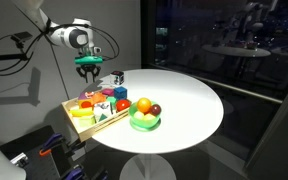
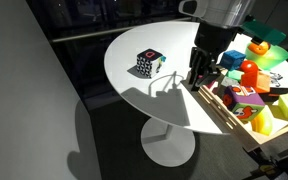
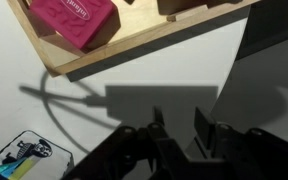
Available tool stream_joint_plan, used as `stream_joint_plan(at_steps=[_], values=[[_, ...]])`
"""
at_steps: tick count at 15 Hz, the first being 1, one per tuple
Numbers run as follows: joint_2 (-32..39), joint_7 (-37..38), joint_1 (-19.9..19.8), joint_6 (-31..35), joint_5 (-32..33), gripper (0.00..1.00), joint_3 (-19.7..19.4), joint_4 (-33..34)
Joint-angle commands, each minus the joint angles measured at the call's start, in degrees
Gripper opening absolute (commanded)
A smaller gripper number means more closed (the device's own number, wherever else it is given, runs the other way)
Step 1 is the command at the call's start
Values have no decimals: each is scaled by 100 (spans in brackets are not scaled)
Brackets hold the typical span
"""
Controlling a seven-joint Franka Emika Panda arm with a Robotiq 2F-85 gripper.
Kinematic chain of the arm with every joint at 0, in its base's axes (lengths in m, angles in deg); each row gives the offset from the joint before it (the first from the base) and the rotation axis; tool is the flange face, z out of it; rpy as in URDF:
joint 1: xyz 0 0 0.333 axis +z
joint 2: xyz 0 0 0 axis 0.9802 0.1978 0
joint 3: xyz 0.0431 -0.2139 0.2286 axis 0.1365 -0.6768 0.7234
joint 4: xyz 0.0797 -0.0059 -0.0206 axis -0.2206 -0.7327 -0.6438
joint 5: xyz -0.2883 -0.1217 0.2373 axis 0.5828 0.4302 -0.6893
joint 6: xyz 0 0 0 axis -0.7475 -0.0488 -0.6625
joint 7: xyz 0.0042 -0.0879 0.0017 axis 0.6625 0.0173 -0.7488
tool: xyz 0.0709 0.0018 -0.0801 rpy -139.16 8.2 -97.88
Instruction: Pick up the square plush toy from the table and put it in the box
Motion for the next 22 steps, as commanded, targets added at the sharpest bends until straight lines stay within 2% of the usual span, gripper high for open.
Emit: stream_joint_plan(at_steps=[1, 4, 5, 15, 22], values=[[-185, 42, -64, -200, -178, 71, 40, 127], [-182, 332, -32, -76, -108, 95, -16, 232], [-154, 458, -26, -52, -104, 99, -30, 284], [177, 1732, 17, 541, 157, 100, -231, 661], [437, 2800, 179, 1282, 1080, 100, -510, 679]])
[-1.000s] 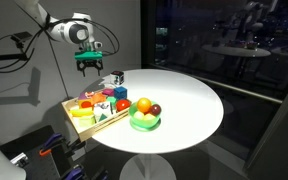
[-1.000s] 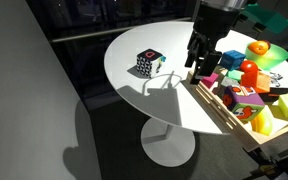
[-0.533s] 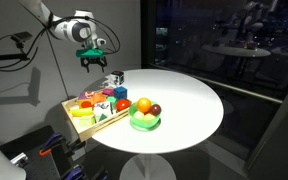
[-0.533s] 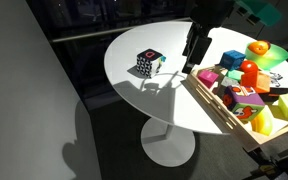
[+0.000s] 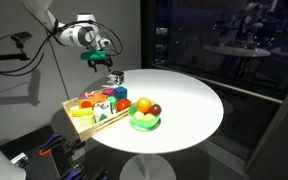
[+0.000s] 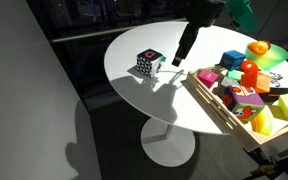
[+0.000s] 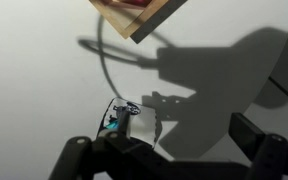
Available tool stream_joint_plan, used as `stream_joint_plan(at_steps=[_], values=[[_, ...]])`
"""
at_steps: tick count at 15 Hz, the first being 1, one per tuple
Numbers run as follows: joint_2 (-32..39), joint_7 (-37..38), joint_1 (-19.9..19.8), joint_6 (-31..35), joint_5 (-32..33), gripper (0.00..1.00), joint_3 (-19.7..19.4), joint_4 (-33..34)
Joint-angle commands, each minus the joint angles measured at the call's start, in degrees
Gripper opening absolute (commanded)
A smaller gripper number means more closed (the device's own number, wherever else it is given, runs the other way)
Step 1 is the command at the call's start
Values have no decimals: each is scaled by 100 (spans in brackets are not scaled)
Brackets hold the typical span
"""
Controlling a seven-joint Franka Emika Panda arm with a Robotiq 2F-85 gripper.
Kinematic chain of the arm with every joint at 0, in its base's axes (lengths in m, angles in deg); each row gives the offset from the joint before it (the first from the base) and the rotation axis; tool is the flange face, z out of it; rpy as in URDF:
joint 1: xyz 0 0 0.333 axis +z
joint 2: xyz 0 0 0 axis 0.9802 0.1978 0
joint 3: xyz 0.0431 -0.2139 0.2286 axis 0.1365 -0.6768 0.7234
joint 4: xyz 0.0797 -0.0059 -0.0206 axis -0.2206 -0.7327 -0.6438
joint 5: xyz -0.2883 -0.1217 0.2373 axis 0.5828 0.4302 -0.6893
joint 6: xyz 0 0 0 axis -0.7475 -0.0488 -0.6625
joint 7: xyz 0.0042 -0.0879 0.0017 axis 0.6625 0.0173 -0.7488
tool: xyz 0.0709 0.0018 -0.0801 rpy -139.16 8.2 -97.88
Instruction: Pick up the square plush toy from the table and put it in the box
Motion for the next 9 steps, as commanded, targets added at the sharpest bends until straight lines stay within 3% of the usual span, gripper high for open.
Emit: stream_joint_plan(at_steps=[1, 9], values=[[168, 603, 146, 249, 515, 100, -194, 135], [477, 1176, 266, 848, 897, 100, -420, 153]])
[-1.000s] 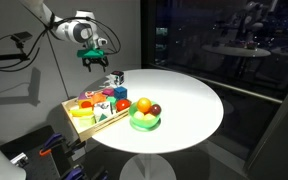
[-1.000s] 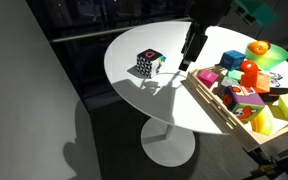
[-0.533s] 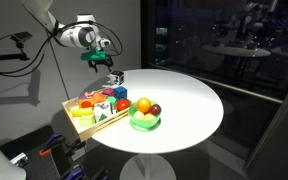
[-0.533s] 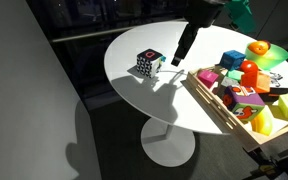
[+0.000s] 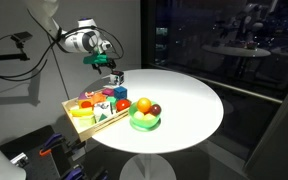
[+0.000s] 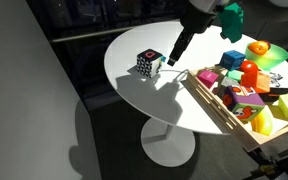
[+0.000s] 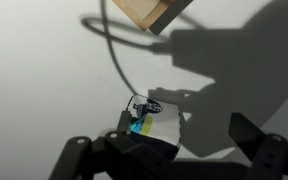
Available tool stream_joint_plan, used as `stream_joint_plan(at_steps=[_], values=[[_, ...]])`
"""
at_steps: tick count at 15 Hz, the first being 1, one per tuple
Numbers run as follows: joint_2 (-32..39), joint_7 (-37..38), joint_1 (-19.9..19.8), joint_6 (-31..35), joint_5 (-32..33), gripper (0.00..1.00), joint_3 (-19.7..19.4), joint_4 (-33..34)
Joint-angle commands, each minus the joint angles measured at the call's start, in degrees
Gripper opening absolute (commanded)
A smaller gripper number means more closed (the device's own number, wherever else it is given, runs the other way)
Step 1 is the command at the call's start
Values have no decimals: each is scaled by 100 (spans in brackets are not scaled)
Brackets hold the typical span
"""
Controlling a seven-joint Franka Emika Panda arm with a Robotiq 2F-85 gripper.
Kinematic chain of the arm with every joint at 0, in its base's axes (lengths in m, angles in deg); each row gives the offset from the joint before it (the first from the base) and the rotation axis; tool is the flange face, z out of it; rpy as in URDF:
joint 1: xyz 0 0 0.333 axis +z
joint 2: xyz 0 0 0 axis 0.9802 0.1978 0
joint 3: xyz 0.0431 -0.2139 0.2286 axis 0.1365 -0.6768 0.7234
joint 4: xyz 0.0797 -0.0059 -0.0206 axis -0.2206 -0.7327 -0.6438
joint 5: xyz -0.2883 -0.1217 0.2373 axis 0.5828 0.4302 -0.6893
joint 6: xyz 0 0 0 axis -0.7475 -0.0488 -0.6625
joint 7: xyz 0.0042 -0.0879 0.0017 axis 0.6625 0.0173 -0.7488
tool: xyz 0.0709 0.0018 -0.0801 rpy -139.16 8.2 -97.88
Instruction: Pick up the square plush toy from the table and put it in the box
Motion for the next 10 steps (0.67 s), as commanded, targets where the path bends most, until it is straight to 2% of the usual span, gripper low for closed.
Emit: stream_joint_plan(at_steps=[1, 10], values=[[207, 283, 99, 225, 191, 100, -133, 160], [537, 450, 288, 867, 226, 100, -386, 307]])
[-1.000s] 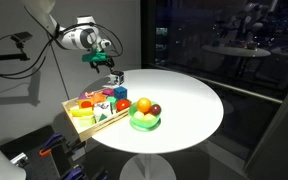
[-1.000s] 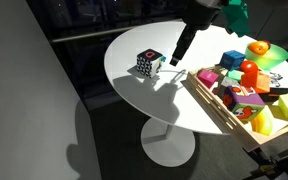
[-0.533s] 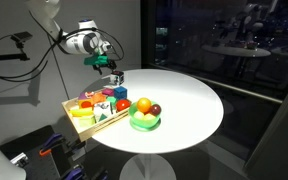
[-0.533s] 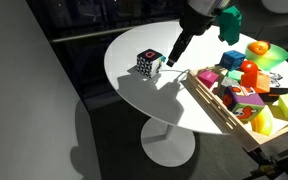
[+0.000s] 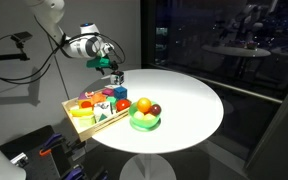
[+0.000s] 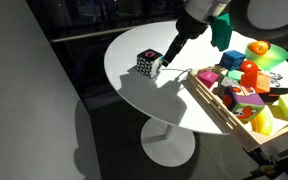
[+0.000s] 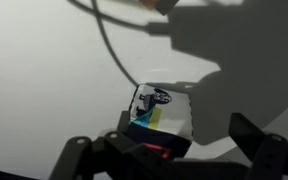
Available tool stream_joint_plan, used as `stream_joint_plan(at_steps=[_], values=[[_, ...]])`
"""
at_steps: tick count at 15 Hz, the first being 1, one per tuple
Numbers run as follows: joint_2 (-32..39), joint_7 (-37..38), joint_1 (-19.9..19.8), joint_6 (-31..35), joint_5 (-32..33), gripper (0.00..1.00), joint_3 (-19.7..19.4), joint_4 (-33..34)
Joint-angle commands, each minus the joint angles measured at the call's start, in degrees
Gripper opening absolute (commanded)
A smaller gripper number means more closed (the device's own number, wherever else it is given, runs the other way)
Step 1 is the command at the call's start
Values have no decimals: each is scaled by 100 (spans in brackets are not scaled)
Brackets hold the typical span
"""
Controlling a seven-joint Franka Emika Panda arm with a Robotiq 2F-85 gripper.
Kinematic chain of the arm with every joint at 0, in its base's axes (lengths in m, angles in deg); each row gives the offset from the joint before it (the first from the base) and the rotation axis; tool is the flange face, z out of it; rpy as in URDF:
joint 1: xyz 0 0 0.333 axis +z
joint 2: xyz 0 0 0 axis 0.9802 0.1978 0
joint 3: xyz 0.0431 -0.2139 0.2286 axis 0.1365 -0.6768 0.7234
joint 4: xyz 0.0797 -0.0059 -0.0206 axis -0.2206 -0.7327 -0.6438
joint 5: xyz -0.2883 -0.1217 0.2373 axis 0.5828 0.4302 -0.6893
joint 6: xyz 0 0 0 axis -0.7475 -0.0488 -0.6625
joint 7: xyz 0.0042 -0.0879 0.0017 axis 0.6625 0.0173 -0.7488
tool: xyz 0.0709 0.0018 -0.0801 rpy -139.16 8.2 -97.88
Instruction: Pick up the square plush toy from the table and put it in the box
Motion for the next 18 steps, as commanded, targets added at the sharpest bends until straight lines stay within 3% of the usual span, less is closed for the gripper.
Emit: stream_joint_plan(at_steps=[1, 7, 18], values=[[211, 274, 157, 159, 203, 100, -180, 254], [480, 305, 327, 210, 226, 100, -390, 534], [879, 290, 392, 181, 156, 100, -443, 903]])
